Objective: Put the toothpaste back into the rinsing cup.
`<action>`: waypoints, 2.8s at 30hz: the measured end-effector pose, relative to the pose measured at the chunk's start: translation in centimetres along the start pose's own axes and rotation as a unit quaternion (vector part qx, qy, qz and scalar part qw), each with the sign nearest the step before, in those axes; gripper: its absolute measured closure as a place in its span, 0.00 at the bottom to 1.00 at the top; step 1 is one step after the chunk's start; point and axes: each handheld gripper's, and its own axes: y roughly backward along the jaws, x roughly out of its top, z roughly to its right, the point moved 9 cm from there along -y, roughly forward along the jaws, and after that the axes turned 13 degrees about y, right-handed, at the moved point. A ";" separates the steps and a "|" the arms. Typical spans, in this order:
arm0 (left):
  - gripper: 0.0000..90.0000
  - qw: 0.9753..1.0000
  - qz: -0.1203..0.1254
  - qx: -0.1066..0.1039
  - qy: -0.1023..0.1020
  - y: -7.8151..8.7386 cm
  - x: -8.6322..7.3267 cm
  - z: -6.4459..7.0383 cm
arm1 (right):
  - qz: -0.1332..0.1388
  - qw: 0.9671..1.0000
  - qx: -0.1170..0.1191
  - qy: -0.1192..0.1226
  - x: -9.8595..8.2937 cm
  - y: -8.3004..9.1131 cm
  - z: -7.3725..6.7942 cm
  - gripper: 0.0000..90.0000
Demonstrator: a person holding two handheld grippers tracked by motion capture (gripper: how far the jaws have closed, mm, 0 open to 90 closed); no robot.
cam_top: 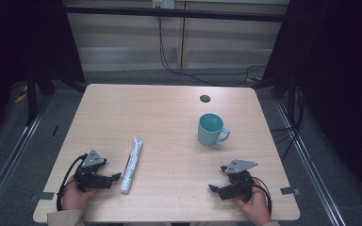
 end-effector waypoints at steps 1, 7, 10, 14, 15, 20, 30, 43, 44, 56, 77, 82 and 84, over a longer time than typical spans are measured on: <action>0.18 1.000 0.000 0.000 0.000 0.0 0.0 0.0 | 0.000 1.000 0.000 0.000 0.0 0.0 0.0 0.15; 0.18 1.000 -0.016 0.006 0.004 0.1 0.1 -0.1 | 0.000 1.000 0.000 0.000 0.0 0.0 0.0 0.15; 0.24 0.998 -0.050 0.012 0.024 0.4 0.4 -0.1 | 0.000 1.000 -0.001 0.000 0.0 0.0 0.0 0.15; 0.33 0.994 -0.098 0.015 0.041 0.8 0.6 0.0 | 0.000 1.000 -0.001 -0.001 0.0 0.0 0.0 0.15; 0.35 0.993 -0.110 0.014 0.050 0.8 0.7 0.1 | 0.000 1.000 -0.001 -0.001 0.0 0.0 0.0 0.15; 0.39 0.985 -0.160 0.025 0.059 0.8 1.2 0.6 | 0.000 1.000 -0.001 -0.001 0.0 0.0 0.0 0.15; 0.39 0.978 -0.194 0.037 0.075 1.2 2.9 1.7 | 0.000 1.000 -0.001 -0.001 0.0 0.0 0.0 0.15; 0.41 0.974 -0.208 0.037 0.077 0.2 3.9 3.5 | 0.000 1.000 -0.001 -0.001 0.0 0.0 0.0 0.15; 0.41 0.974 -0.210 0.039 0.076 0.1 3.9 3.5 | 0.000 1.000 -0.001 -0.001 0.0 0.0 0.0 0.15; 0.42 0.973 -0.211 0.042 0.082 0.0 4.3 4.0 | 0.000 1.000 -0.001 -0.001 0.0 0.0 0.0 0.15; 0.39 0.966 -0.236 0.050 0.095 -1.6 3.0 5.8 | 0.000 1.000 -0.001 -0.001 0.0 0.0 0.0 0.15; 0.45 0.967 -0.233 0.059 0.086 -2.2 2.7 6.0 | 0.000 1.000 -0.001 -0.001 0.0 0.0 0.0 0.15; 0.45 0.967 -0.235 0.061 0.083 -2.2 2.7 6.0 | 0.000 1.000 -0.001 -0.001 0.0 0.0 0.0 0.15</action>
